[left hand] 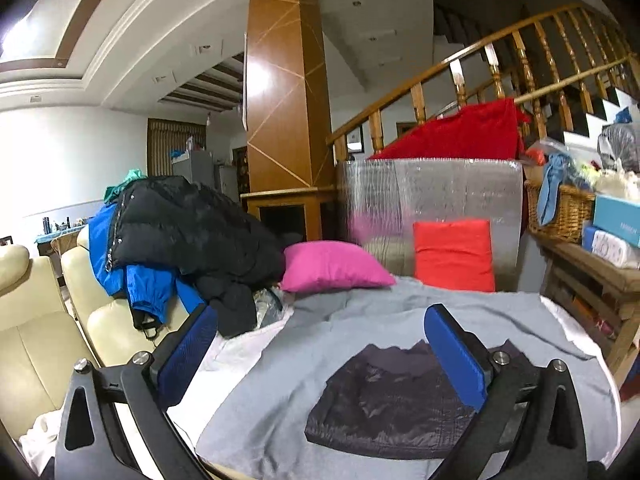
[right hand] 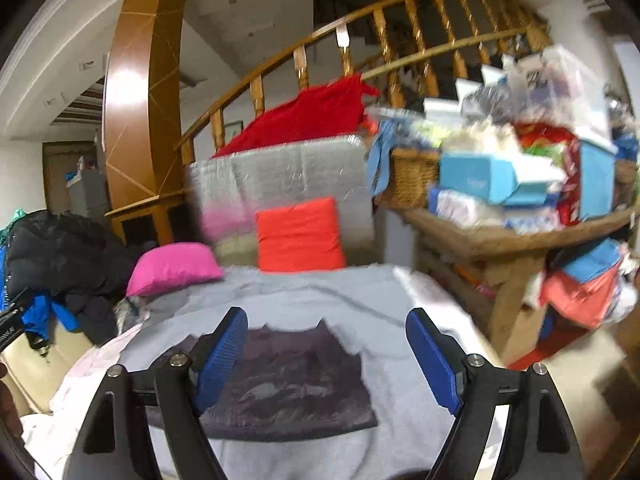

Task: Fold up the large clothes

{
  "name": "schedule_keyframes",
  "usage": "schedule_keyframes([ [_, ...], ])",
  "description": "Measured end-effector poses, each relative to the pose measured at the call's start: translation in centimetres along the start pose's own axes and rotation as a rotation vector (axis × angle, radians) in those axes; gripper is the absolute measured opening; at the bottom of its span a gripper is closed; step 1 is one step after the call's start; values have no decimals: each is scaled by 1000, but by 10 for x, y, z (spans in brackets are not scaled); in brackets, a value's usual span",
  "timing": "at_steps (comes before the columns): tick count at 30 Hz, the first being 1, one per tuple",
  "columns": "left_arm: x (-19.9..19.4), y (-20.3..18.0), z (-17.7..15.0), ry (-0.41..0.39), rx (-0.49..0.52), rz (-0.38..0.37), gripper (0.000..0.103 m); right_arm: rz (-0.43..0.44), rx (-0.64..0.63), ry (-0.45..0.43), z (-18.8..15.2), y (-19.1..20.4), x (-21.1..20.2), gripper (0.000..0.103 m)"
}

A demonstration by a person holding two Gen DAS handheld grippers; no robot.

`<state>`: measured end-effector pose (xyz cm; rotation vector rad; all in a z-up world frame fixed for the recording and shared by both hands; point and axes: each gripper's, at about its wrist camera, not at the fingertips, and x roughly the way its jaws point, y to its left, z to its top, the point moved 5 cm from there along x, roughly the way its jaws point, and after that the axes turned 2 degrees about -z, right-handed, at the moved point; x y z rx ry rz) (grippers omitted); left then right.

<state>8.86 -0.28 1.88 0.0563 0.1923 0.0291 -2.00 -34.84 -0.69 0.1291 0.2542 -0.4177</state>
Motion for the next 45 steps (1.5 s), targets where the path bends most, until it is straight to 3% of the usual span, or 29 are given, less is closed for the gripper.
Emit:
schedule_keyframes([
  [4,-16,2,6,-19,4,-3,103,-12,6,-56,13,7,-29,89],
  [9,-38,11,12,-55,6,0,103,7,-3,-64,15,21,-45,89],
  [22,-61,35,19,-92,-58,27,103,43,-52,-80,10,54,-59,89],
  [45,-74,36,18,-101,-41,39,103,55,-59,-91,8,61,-65,89],
])
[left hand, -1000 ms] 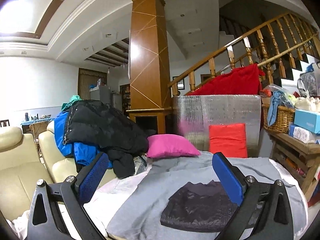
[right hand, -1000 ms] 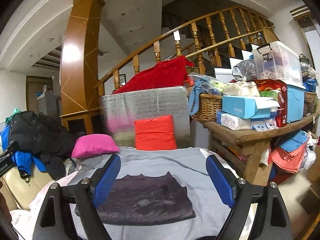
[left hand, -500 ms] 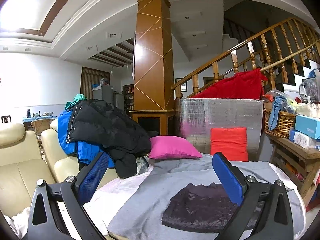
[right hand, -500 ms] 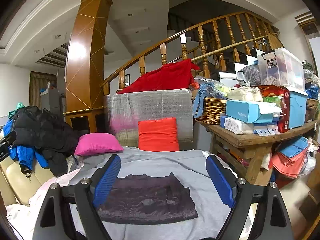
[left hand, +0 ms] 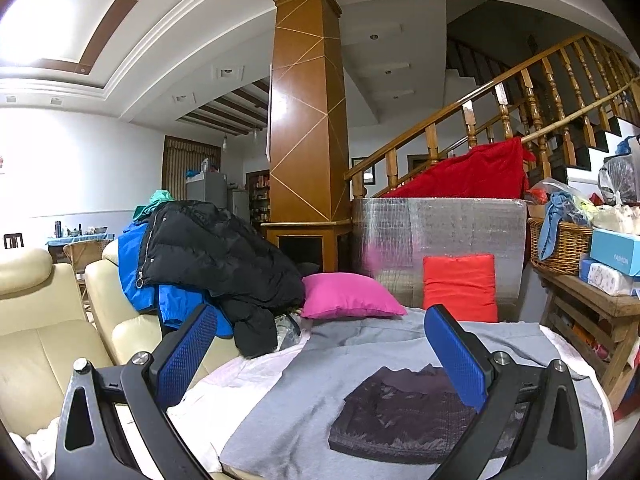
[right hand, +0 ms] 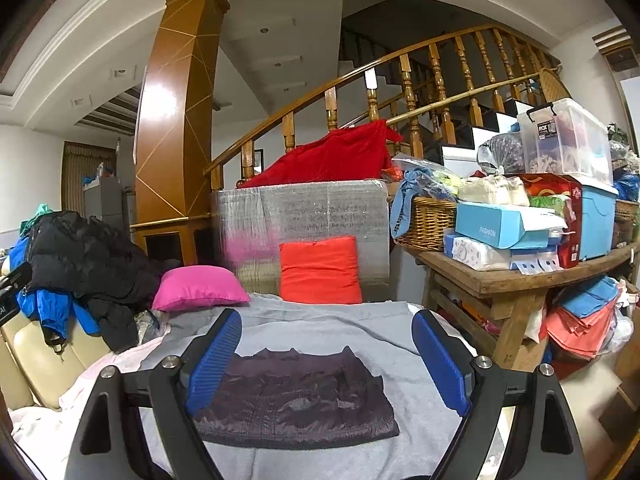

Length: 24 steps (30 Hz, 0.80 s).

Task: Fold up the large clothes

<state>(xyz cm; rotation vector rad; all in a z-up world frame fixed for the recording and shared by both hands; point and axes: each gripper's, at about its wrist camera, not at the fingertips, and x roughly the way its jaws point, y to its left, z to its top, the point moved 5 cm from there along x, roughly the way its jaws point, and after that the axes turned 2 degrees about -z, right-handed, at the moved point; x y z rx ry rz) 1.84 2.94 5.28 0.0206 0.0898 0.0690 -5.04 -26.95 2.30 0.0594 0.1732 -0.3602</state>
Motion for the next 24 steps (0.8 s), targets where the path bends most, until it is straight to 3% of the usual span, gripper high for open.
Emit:
schedule_keyframes([
  [24,-17,8,8,-28,-9,0,103,15,-48,-63,11,17,-19,89],
])
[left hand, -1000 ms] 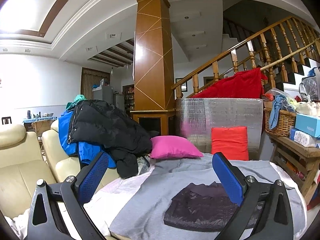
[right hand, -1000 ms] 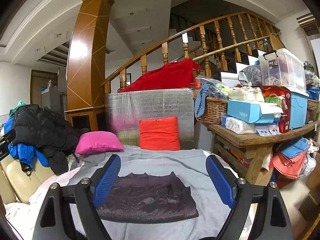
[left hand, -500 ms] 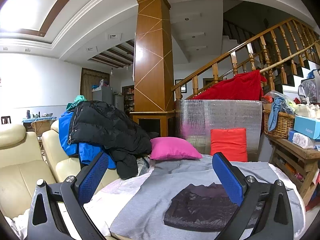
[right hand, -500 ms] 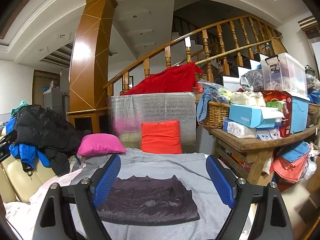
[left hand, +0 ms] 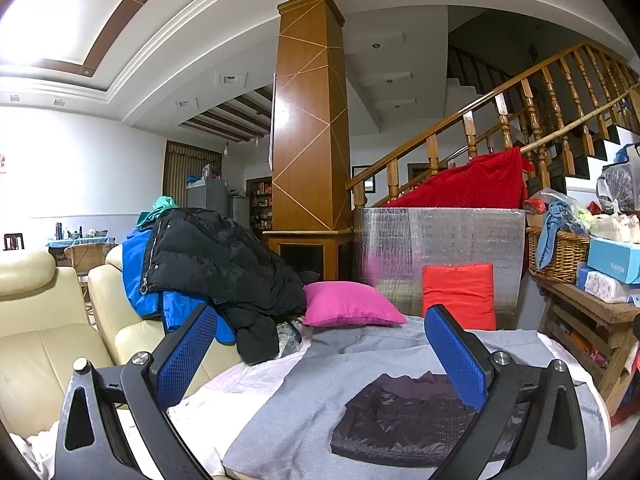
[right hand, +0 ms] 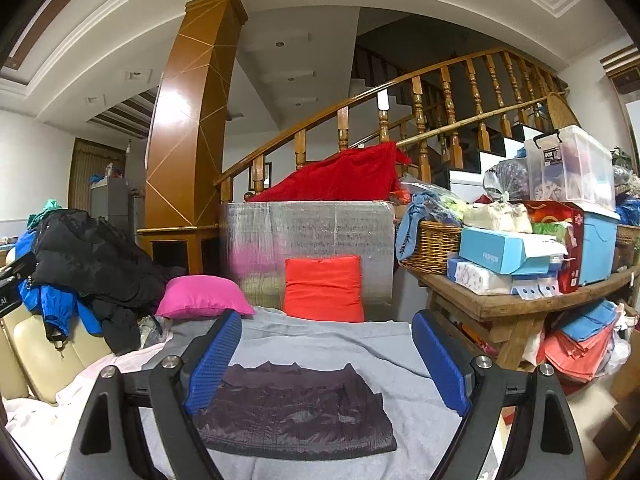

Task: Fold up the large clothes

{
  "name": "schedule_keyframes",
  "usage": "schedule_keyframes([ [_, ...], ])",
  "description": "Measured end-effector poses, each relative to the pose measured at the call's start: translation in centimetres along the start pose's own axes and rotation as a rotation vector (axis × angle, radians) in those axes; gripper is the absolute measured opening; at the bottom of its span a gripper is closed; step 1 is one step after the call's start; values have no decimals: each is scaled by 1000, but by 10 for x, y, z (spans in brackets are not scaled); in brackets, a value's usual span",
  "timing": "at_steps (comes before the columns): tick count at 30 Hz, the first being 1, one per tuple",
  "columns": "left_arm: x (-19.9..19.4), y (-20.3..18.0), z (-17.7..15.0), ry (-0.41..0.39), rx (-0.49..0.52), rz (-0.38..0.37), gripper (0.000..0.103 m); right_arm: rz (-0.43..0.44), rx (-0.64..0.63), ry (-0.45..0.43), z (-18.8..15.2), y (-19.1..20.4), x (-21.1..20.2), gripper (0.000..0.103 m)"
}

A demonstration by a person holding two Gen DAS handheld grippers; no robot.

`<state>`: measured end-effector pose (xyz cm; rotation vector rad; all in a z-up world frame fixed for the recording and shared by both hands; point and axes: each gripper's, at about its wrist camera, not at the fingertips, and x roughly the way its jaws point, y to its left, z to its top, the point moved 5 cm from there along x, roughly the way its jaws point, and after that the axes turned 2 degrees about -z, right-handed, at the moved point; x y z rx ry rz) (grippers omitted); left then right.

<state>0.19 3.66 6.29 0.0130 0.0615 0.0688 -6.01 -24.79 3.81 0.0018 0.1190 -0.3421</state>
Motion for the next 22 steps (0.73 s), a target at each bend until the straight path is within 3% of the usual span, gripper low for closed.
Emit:
schedule_keyframes([
  [15,5,2,-5,15,6,-2,103,9,-8,26,-7,2,7,89],
  [22,31,-9,-22,69,16,-43,103,20,-4,80,-19,0,30,89],
])
